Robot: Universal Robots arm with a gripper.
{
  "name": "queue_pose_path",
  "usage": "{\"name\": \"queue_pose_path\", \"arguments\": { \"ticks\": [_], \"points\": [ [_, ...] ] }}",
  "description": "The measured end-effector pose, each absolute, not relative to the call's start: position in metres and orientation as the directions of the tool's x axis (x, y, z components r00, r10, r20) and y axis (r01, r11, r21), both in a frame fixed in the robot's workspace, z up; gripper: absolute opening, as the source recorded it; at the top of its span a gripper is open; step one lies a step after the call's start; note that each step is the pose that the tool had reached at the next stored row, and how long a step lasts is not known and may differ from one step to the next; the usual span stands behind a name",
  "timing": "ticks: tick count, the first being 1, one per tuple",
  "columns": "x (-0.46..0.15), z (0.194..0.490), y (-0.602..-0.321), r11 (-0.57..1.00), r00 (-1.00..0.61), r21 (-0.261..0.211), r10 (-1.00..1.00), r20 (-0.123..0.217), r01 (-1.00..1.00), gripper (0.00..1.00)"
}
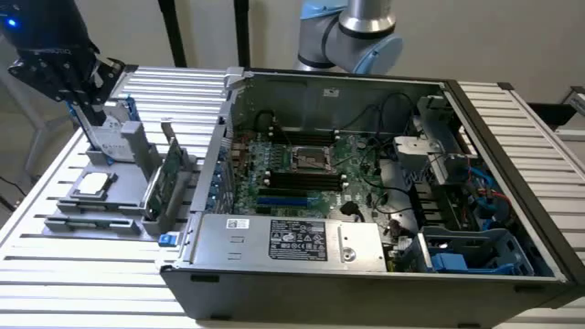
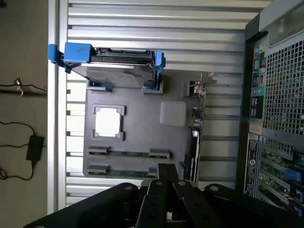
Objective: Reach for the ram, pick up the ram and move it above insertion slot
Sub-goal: 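Reach for the ram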
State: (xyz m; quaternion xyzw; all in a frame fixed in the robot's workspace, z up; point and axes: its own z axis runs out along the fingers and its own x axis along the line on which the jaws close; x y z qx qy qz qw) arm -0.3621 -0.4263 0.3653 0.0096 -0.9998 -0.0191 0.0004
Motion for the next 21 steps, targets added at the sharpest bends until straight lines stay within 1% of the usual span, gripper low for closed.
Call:
{"name": "queue_pose_path", "arguments": {
  "ticks": [13, 21],
  "points": [
    [-0.362, 0.365, -0.427, 0.999, -1.000, 0.038, -0.019, 0.001, -0.019, 0.11],
    [-0.375, 0.364, -0.448, 0.999, -1.000, 0.039, -0.019, 0.001, -0.019, 0.11]
  ]
}}
